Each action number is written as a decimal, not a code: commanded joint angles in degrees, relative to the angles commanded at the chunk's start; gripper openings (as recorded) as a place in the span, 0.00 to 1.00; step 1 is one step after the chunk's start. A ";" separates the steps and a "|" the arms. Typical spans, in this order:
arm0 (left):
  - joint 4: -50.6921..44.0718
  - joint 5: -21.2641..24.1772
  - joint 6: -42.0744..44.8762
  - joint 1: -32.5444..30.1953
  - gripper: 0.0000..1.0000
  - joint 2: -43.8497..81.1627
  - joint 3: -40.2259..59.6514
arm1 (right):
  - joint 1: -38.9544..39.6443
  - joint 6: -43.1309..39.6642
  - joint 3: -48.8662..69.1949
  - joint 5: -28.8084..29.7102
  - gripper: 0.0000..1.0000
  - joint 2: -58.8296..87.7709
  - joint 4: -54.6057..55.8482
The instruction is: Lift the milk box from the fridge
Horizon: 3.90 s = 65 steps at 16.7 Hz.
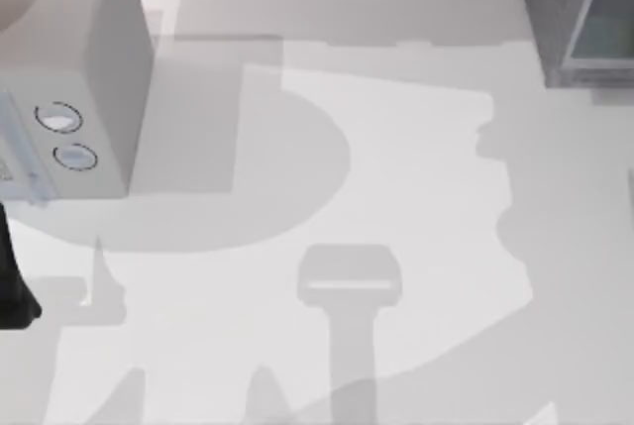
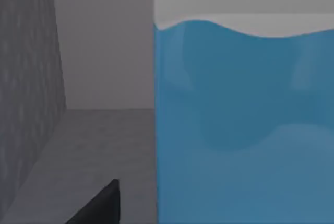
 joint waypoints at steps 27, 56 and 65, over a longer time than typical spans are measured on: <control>0.00 0.00 0.00 0.00 1.00 0.00 0.00 | 1.31 -0.07 14.40 1.40 0.00 6.99 -7.11; 0.00 0.00 0.00 0.00 1.00 0.00 0.00 | -0.90 0.20 -5.47 -0.82 0.00 -12.99 -8.52; 0.00 0.00 0.00 0.00 1.00 0.00 0.00 | -0.98 0.34 -10.38 -1.41 0.00 -16.83 -6.71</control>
